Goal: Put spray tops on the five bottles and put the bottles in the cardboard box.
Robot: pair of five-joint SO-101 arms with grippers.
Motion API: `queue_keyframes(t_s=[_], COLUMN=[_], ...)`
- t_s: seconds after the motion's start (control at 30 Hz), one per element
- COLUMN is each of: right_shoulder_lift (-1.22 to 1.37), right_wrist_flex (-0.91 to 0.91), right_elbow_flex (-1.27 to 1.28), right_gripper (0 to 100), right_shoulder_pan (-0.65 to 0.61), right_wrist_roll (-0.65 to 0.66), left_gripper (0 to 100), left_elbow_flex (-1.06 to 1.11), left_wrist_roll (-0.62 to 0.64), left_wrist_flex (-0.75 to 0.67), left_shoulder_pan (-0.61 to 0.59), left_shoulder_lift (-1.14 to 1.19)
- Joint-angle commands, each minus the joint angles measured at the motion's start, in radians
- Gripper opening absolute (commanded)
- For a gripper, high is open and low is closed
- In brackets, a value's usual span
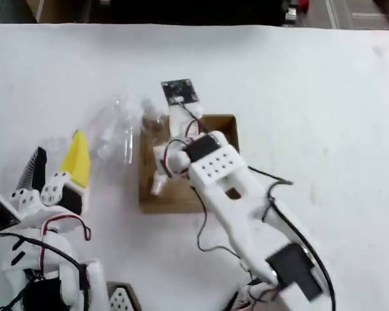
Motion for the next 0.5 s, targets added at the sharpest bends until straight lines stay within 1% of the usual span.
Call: queue_keyframes(t_s=[0.0, 0.13, 0.27, 0.37, 0.47], right_shoulder_lift=[0.070, 0.124, 0.151, 0.165, 0.189], right_wrist_flex=[-0.079, -0.150, -0.176, -0.199, -0.211], right_elbow_flex=[-0.048, -0.048, -0.048, -0.046, -0.044], right_gripper=[24.0, 24.0, 24.0, 23.8, 19.9], right_shoulder_pan=[-0.035, -0.058, -0.091, -0.090, -0.087], right_wrist_roll=[-0.018, -0.021, -0.023, -0.023, -0.023], left_gripper=[27, 27, 27, 27, 27], left_elbow_flex=[-0.002, -0.002, -0.002, -0.002, -0.002], left_wrist_roll=[0.008, 0.005, 0.005, 0.005, 0.005], left_wrist_flex=[-0.031, -0.032, -0.032, -0.032, -0.032], left_shoulder_pan=[-0.007, -0.007, -0.007, -0.007, -0.007], left_shoulder_lift=[0.001, 0.001, 0.001, 0.001, 0.001])
